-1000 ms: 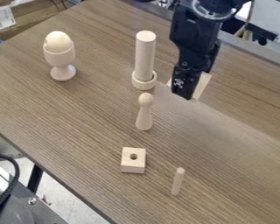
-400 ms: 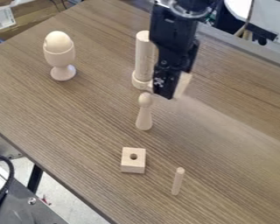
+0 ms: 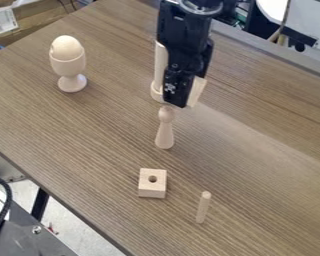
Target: Put the bigger block with a hole on top of the pestle
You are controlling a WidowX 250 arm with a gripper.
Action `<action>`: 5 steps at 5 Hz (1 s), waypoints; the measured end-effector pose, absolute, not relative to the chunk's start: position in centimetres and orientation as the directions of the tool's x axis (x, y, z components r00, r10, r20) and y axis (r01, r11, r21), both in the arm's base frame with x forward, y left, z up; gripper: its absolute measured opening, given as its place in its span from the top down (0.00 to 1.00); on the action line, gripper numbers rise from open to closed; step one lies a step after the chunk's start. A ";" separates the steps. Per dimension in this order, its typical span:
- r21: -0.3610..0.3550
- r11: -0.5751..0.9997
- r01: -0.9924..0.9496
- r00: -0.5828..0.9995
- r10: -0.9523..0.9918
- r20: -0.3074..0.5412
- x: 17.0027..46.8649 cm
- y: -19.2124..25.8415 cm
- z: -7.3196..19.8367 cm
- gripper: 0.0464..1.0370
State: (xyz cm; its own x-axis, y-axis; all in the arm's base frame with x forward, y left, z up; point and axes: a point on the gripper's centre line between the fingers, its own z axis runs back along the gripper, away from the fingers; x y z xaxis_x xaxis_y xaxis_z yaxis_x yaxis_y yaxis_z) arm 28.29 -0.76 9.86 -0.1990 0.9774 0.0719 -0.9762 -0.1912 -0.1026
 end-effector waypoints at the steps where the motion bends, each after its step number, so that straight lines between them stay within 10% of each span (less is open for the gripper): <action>1: -0.085 -0.206 -0.975 -0.212 0.976 0.058 27.8 -0.5 10.3 0.20; 5: -0.016 -0.221 -0.975 -0.222 0.975 0.017 26.8 -0.4 9.8 0.20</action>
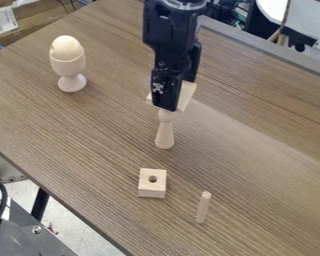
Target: Put the bigger block with a hole on top of the pestle
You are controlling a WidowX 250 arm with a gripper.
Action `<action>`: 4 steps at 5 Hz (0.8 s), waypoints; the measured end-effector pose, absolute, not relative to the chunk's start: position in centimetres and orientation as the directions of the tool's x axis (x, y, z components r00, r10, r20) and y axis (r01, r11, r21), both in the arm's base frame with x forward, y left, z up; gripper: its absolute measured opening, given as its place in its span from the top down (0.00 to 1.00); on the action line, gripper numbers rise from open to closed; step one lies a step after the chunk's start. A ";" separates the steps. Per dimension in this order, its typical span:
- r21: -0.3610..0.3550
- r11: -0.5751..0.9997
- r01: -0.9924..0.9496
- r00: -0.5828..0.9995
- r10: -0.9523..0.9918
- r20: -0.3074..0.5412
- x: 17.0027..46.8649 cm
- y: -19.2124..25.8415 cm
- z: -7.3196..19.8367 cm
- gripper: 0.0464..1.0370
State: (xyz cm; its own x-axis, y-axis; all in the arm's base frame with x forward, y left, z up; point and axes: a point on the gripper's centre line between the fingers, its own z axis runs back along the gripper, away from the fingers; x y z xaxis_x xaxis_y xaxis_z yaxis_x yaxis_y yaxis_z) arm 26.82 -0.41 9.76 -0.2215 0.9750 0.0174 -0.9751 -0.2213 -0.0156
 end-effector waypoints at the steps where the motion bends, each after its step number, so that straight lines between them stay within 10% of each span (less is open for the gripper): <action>1: 0.006 -0.211 -0.977 -0.211 0.977 0.019 26.9 -0.5 8.9 0.20; 4: 0.020 -0.215 -0.976 -0.215 0.976 0.022 27.0 -0.2 8.4 0.20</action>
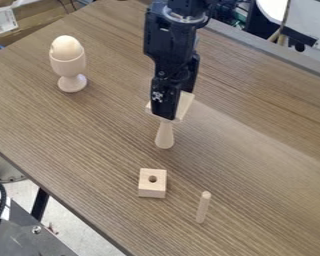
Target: Put the bigger block with a hole on top of the pestle
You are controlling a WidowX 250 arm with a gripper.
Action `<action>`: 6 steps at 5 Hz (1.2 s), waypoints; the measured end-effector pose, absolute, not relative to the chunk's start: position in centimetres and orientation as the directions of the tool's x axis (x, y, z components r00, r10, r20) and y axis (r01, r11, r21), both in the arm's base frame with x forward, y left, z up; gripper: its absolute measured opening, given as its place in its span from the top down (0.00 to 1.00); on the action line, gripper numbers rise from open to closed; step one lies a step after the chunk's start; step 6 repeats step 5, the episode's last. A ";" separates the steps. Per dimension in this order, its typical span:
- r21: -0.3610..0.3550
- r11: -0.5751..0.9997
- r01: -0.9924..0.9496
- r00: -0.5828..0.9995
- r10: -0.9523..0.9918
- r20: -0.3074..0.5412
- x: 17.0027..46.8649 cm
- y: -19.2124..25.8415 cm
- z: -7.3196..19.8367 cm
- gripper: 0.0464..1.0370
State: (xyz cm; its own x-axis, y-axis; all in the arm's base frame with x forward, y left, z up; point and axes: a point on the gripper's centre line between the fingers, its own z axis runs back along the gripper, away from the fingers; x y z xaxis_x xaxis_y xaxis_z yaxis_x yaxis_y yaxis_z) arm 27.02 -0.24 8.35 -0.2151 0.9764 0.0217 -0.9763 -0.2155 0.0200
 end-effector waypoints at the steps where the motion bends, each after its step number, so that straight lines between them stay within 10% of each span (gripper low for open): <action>1: 0.022 -0.225 -0.974 -0.225 0.974 0.021 27.0 0.0 8.3 0.20; 6: 0.046 -0.250 -0.967 -0.249 0.968 0.013 26.9 0.0 8.0 0.04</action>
